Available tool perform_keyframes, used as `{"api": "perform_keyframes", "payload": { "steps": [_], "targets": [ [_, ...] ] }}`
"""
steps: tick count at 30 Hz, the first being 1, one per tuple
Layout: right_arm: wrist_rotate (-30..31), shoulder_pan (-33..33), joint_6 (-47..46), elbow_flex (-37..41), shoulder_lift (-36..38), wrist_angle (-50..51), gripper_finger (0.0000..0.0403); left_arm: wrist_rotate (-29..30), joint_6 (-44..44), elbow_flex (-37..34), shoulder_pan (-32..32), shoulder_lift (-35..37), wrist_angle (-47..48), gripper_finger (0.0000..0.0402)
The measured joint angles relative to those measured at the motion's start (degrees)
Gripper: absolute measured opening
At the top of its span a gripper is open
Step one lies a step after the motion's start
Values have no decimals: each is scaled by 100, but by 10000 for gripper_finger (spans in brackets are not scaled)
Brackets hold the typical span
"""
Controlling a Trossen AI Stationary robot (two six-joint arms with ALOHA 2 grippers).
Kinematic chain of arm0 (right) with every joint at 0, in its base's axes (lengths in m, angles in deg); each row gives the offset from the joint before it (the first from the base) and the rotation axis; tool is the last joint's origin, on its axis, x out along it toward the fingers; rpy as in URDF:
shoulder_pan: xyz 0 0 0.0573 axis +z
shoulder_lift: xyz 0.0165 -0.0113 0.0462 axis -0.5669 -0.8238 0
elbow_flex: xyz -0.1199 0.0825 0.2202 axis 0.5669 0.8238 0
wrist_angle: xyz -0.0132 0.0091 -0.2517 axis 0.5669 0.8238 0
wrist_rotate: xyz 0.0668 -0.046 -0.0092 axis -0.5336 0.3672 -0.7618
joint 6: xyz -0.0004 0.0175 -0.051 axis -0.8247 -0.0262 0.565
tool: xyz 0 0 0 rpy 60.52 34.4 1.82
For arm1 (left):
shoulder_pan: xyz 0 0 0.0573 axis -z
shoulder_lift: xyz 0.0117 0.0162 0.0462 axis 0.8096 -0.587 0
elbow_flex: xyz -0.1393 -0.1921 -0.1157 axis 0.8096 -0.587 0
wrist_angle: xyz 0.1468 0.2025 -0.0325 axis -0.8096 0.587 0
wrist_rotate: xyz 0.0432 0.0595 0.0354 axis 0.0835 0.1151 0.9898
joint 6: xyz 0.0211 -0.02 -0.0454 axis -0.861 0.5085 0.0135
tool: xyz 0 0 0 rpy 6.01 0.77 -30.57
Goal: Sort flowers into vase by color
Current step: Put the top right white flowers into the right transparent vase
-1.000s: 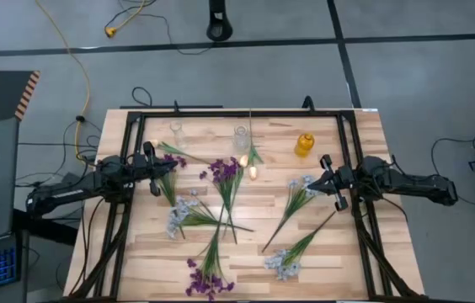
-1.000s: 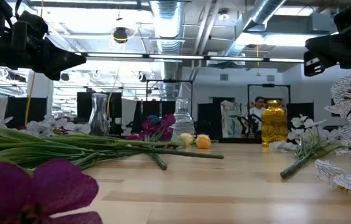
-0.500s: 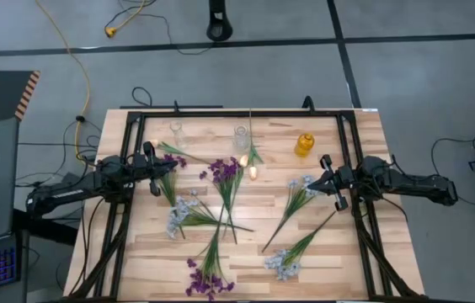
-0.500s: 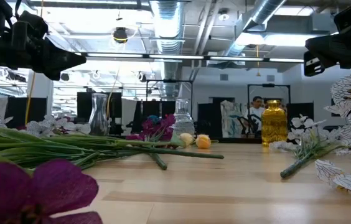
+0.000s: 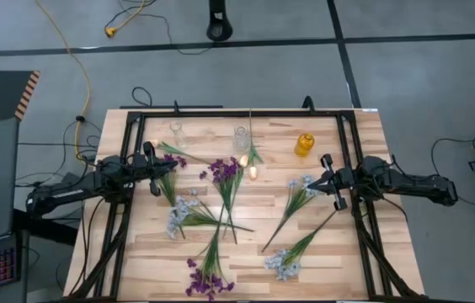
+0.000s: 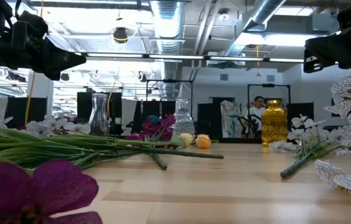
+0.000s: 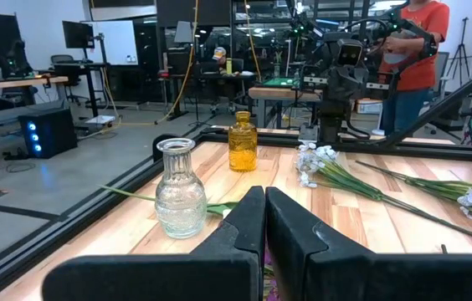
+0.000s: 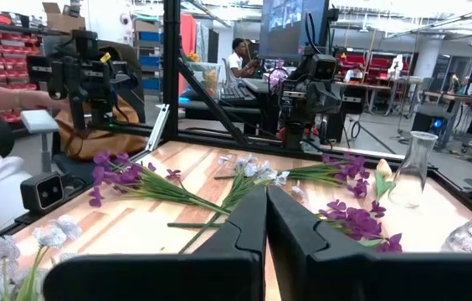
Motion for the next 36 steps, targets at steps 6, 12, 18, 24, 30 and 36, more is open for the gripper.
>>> {"api": "perform_keyframes", "payload": {
  "steps": [6,12,18,24,30,36],
  "targets": [
    [0,0,4,0,0,-2,38,1,0,0,0,-2,2,0],
    [0,0,15,10,0,-152,38,5,-151,0,0,0,0,0],
    [-3,0,15,23,2,-770,38,3,30,2,-1,-1,0,0],
    [-3,13,14,21,0,-1142,38,5,-129,0,-2,0,-10,0],
    [-4,24,-333,17,0,-1427,38,3,74,0,0,-1,-9,0],
    [86,24,-1550,10,0,-1550,38,3,-111,0,-1,-1,-11,0]
  ]
}}
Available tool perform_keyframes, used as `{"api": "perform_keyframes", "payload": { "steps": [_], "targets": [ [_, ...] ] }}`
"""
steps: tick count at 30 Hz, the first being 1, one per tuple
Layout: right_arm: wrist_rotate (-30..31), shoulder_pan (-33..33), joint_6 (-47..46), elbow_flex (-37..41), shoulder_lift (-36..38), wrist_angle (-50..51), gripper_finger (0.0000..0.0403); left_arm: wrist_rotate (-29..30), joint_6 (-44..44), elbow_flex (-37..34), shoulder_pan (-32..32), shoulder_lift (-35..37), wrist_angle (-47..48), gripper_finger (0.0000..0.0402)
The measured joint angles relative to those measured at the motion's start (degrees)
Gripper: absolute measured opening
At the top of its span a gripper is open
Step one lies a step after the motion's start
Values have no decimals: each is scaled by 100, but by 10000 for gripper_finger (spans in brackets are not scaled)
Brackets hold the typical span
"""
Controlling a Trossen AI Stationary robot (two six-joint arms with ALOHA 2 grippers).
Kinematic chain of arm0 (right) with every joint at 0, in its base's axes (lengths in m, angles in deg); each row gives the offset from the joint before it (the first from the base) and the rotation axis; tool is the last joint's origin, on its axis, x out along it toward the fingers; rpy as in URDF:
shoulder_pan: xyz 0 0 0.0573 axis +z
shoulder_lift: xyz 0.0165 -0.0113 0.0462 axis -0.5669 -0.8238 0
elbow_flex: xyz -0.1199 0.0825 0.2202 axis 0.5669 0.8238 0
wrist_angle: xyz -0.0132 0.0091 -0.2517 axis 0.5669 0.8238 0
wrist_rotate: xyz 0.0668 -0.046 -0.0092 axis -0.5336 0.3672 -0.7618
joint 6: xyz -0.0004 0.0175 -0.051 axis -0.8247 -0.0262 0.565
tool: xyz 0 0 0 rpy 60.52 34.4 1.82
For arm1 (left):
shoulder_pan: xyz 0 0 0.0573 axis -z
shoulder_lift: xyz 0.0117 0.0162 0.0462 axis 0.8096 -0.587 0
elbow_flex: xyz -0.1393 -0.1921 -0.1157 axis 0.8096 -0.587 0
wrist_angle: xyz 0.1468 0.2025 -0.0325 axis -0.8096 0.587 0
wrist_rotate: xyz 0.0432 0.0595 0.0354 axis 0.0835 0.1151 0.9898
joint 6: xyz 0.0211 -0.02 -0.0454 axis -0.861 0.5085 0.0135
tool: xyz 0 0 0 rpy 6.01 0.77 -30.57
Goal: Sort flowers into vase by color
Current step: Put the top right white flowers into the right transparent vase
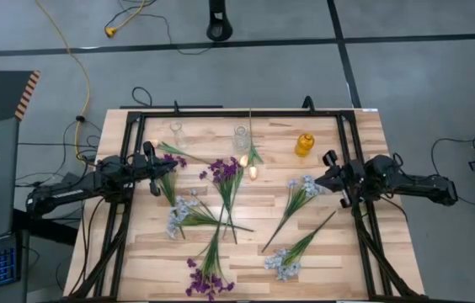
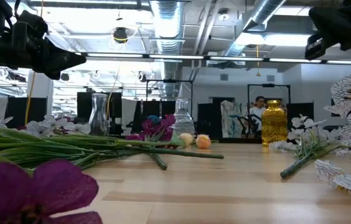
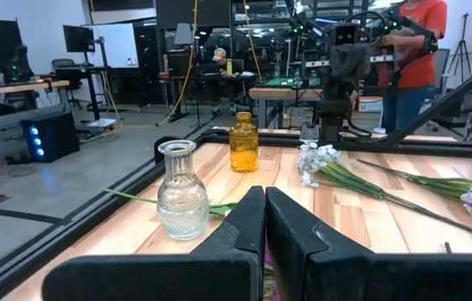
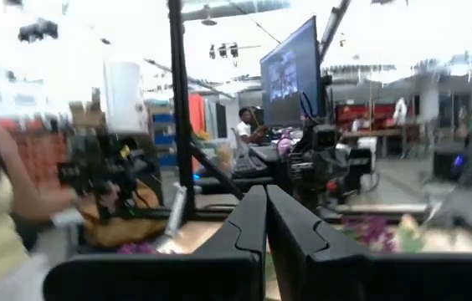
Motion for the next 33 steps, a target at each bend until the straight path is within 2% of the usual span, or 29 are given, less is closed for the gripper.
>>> {"api": "perform_keyframes", "payload": {
  "steps": [6,12,24,30,33],
  "targets": [
    [473,-2,-1197,-4,0,-139,50,0,98,0,1,0,0,0],
    [666,-2,-2143,-4,-17,-128,97,0,110,2,-2,1,0,0],
    [840,-2,-2492,-7,-15,-218,243,0,115,0,-1,1,-1,0],
    [863,-2,-2463,-11,-15,-355,260,0,115,2,-2,2,0,0],
    [1106,-2,-2479,-12,-15,-575,260,0,115,0,0,2,0,0]
  ]
}}
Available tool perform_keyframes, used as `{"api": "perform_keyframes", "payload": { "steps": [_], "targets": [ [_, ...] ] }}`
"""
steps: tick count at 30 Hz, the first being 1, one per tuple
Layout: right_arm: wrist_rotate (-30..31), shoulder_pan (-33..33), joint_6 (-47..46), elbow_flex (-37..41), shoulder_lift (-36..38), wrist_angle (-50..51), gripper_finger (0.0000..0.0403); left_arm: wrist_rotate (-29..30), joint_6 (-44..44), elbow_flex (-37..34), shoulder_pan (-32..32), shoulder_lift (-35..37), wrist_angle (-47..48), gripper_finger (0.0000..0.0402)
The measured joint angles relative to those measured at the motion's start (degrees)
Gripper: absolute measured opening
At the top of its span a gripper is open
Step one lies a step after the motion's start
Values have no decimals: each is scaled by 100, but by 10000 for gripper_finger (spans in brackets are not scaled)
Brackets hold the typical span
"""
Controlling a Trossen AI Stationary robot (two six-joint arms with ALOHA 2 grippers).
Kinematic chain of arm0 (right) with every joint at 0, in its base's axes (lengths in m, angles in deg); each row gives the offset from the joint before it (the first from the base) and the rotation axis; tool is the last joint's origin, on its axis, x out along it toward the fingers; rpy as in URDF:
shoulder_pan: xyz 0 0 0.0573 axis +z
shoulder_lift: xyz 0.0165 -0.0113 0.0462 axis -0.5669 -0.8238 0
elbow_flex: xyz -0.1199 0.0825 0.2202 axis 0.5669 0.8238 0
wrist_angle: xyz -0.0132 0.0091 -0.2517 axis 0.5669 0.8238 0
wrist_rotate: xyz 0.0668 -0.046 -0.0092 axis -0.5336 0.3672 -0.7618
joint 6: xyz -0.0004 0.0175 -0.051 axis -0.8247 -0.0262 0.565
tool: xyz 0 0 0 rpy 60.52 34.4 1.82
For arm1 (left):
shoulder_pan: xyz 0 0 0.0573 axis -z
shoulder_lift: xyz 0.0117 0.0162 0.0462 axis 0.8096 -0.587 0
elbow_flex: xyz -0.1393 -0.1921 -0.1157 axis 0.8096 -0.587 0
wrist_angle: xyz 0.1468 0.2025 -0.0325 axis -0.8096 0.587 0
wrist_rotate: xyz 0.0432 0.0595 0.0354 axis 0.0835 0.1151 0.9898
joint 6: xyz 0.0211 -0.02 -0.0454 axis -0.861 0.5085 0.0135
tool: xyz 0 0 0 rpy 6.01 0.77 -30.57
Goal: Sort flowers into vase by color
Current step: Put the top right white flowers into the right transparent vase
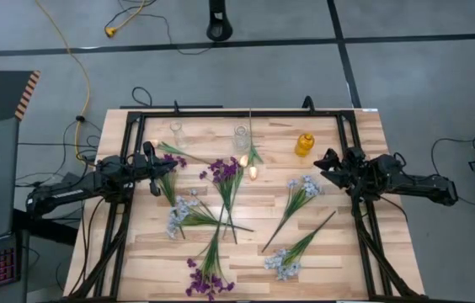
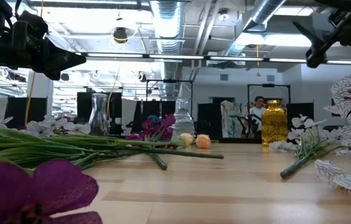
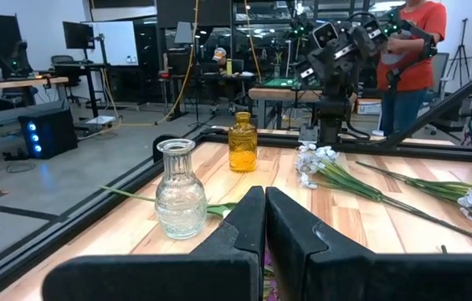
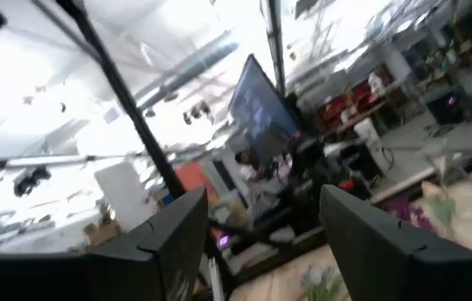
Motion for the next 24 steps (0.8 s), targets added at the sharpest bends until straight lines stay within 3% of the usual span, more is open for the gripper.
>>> {"api": "perform_keyframes", "payload": {
  "steps": [11,19,24],
  "targets": [
    [871,86,-132,-831,-426,786,260,-2,0,0,1,0,0,0],
    [1388,407,-122,-2108,-1946,1989,260,-2,0,0,-1,0,-1,0],
    [1413,628,-417,-3091,-3035,2591,260,-2,0,0,1,-2,-2,0]
  ]
}}
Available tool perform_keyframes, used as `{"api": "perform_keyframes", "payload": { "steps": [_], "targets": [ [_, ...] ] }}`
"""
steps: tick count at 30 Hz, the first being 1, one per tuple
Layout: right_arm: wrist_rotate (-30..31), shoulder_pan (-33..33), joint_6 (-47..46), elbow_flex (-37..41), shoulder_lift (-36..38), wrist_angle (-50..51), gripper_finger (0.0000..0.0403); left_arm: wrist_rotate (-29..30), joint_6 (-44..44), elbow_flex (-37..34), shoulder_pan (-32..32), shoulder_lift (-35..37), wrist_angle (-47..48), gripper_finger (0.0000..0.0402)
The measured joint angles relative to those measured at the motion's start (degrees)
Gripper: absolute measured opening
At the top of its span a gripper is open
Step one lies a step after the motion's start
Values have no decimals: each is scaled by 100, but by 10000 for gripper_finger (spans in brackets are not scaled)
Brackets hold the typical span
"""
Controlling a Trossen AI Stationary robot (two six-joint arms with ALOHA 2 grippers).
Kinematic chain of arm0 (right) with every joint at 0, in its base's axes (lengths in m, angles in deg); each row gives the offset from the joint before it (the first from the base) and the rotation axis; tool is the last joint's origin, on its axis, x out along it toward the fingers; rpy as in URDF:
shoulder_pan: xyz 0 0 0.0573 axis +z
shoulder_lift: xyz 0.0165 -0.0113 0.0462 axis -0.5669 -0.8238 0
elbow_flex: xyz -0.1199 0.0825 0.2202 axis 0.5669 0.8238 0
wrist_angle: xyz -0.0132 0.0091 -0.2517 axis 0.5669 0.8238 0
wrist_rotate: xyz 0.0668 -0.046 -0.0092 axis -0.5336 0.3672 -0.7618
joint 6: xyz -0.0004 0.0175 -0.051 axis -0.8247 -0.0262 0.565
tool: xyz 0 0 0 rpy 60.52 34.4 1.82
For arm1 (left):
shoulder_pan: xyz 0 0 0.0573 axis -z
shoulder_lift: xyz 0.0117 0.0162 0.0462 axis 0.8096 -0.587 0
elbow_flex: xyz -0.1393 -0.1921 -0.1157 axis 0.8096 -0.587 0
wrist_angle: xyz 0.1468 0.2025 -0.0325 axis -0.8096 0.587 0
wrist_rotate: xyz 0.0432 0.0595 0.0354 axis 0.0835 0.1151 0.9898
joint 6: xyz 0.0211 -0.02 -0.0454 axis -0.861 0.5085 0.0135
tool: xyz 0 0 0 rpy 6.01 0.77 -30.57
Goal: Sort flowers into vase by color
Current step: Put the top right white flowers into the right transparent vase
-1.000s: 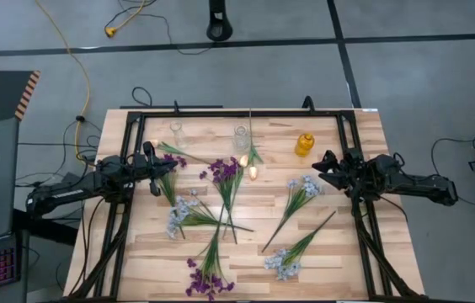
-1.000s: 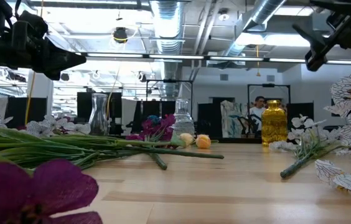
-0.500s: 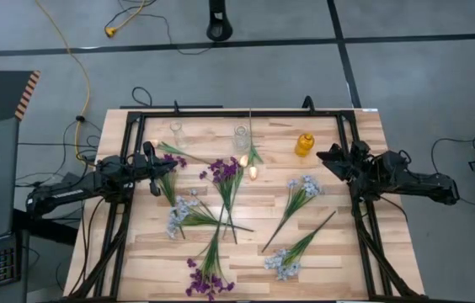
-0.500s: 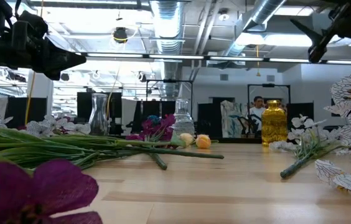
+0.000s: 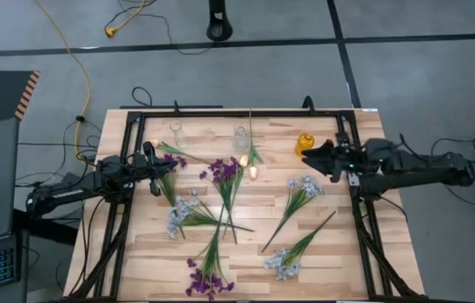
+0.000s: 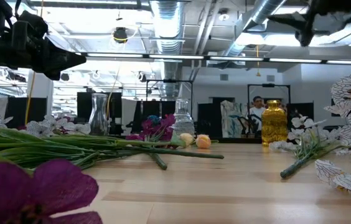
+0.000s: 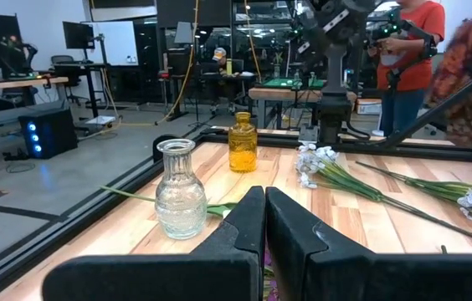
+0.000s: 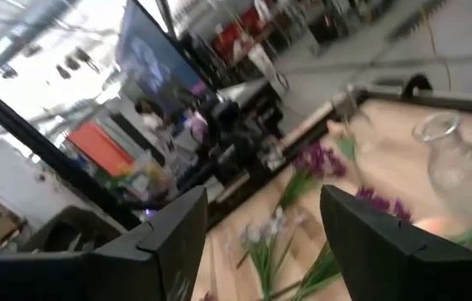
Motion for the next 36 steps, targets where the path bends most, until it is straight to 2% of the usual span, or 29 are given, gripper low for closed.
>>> {"api": "perform_keyframes", "payload": {
  "steps": [7,13,19,25,36],
  "targets": [
    [370,440,-774,-1496,-1527,1565,260,0,0,2,0,2,2,0],
    [445,831,-1915,-2706,-2763,2960,260,0,0,2,0,2,2,0],
    [406,1173,-3109,-3602,-3888,4237,260,0,0,0,-2,-1,4,0],
    [294,1459,-4387,-4091,-4802,5103,260,0,0,1,0,2,4,0],
    [-807,1772,-6106,-4138,-6040,5743,260,0,0,0,-2,-1,15,0]
  ]
}}
